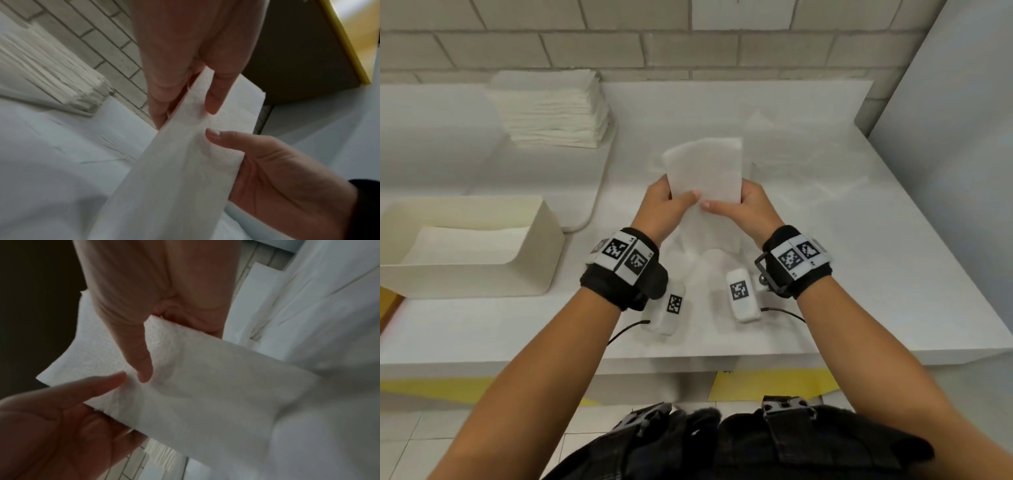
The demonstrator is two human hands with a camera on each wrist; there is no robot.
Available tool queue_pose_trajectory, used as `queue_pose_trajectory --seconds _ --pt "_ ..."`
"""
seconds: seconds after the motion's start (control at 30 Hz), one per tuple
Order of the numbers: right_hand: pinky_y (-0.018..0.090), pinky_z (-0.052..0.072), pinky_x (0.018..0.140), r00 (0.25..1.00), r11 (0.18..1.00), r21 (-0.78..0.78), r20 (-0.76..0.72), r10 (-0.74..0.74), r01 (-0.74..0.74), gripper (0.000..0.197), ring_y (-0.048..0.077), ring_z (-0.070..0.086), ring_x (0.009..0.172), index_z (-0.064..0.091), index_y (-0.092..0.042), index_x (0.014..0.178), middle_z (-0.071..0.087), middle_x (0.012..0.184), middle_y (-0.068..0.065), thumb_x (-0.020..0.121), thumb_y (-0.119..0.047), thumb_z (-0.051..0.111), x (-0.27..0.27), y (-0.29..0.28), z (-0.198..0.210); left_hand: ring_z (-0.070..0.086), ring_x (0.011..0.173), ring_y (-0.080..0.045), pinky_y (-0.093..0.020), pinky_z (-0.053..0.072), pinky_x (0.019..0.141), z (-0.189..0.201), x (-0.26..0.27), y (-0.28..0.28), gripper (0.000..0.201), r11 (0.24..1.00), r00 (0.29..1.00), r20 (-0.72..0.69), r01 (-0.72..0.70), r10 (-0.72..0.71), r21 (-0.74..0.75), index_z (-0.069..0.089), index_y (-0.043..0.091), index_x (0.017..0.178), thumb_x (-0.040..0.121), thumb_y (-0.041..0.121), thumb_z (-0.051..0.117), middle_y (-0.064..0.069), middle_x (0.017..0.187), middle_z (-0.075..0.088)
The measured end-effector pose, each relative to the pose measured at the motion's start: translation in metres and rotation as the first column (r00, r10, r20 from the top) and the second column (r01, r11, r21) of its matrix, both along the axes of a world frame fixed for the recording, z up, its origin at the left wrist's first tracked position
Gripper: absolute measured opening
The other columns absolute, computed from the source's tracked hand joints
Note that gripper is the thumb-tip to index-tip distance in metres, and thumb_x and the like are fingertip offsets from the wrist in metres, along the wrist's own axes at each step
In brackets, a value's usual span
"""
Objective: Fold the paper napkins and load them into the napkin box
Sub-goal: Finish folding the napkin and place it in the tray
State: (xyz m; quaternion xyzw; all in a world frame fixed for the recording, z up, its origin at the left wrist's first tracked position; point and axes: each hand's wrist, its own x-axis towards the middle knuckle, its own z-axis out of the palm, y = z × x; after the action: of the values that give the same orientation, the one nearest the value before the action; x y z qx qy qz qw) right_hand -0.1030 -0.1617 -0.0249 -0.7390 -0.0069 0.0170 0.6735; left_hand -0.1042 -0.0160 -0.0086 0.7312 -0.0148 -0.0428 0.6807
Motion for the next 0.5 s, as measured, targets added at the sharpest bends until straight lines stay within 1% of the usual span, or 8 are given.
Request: queue_pose_trajectory --seconds 0.1,0.17,0.2,0.27,0.33,0.4,0.47,0.5 --pt "0.021 0.054 0.08 0.998 1.0 -0.021 -0.056 -0.003 0.002 0.043 0.016 0.064 0.096 0.057 -0.005 0.119 0.065 0.107 0.006 0.078 -0.004 0.071 -0.007 -0.002 -0.008 0.059 0.112 -0.026 -0.046 0.047 0.098 -0.011 -0.001 -0.002 0.034 0.999 1.0 -0.004 0.016 -0.016 0.04 0.052 0.01 0.123 0.09 0.003 0.056 -0.007 0.115 0.061" --pt "0.018 0.053 0.077 0.998 1.0 -0.022 -0.061 -0.015 0.014 0.043 0.011 0.063 0.09 0.058 -0.005 0.119 0.064 0.105 0.004 0.078 -0.005 0.072 -0.008 -0.003 -0.006 0.058 0.112 -0.025 -0.045 0.047 0.098 -0.009 -0.002 -0.005 0.037 0.999 1.0 0.018 0.007 -0.008 0.031 0.05 0.01 0.125 0.089 0.003 0.056 -0.007 0.119 0.06" --pt "0.019 0.054 0.078 0.998 1.0 -0.007 -0.054 -0.021 0.02 0.043 0.009 0.063 0.089 0.058 -0.005 0.118 0.065 0.105 0.004 0.078 -0.005 0.072 -0.008 -0.003 -0.004 0.058 0.112 -0.024 -0.043 0.048 0.097 -0.008 -0.001 -0.006 0.039 1.0 0.999 0.038 0.002 -0.003 0.019 0.049 0.009 0.126 0.088 0.003 0.057 -0.008 0.121 0.06" --pt "0.022 0.055 0.08 0.999 0.999 0.023 -0.041 -0.026 0.027 0.042 0.01 0.063 0.09 0.059 -0.005 0.117 0.065 0.106 0.005 0.077 -0.004 0.072 -0.007 -0.003 -0.002 0.057 0.113 -0.023 -0.042 0.049 0.096 -0.006 0.003 -0.008 0.042 1.0 0.998 0.066 -0.006 0.006 0.0 0.047 0.009 0.128 0.087 0.003 0.058 -0.01 0.124 0.058" --pt "0.023 0.054 0.08 0.998 0.999 0.004 -0.056 -0.032 0.032 0.043 0.015 0.064 0.094 0.059 -0.004 0.117 0.065 0.107 0.006 0.077 -0.004 0.073 -0.006 -0.002 -0.004 0.056 0.115 -0.023 -0.043 0.048 0.097 -0.008 0.003 -0.009 0.044 1.0 0.999 0.049 -0.003 0.003 0.004 0.046 0.009 0.13 0.087 0.003 0.057 -0.01 0.126 0.057" --pt "0.023 0.053 0.081 0.995 0.999 -0.046 -0.1 -0.025 0.021 0.044 0.021 0.064 0.099 0.059 -0.003 0.118 0.065 0.11 0.009 0.077 -0.006 0.074 -0.006 -0.003 -0.009 0.055 0.115 -0.024 -0.045 0.047 0.098 -0.015 0.0 -0.011 0.044 0.999 1.0 0.02 -0.008 0.007 0.038 0.045 0.007 0.131 0.088 0.004 0.056 -0.01 0.126 0.056" --pt "0.027 0.053 0.084 0.993 0.996 -0.092 -0.119 0.001 -0.012 0.043 0.023 0.064 0.101 0.059 -0.004 0.118 0.065 0.113 0.012 0.077 -0.007 0.073 -0.006 -0.005 -0.012 0.055 0.113 -0.024 -0.04 0.048 0.096 -0.017 -0.001 -0.009 0.047 0.996 0.998 0.037 -0.049 0.046 0.072 0.043 0.006 0.13 0.086 0.007 0.061 -0.006 0.121 0.056" --pt "0.03 0.053 0.087 0.993 0.992 -0.123 -0.112 0.02 -0.034 0.042 0.023 0.064 0.102 0.06 -0.005 0.118 0.066 0.114 0.012 0.078 -0.008 0.073 -0.005 -0.006 -0.01 0.054 0.113 -0.023 -0.036 0.049 0.095 -0.012 -0.002 -0.006 0.051 0.994 0.993 0.09 -0.085 0.078 0.075 0.041 0.007 0.129 0.083 0.01 0.066 -0.003 0.119 0.053"
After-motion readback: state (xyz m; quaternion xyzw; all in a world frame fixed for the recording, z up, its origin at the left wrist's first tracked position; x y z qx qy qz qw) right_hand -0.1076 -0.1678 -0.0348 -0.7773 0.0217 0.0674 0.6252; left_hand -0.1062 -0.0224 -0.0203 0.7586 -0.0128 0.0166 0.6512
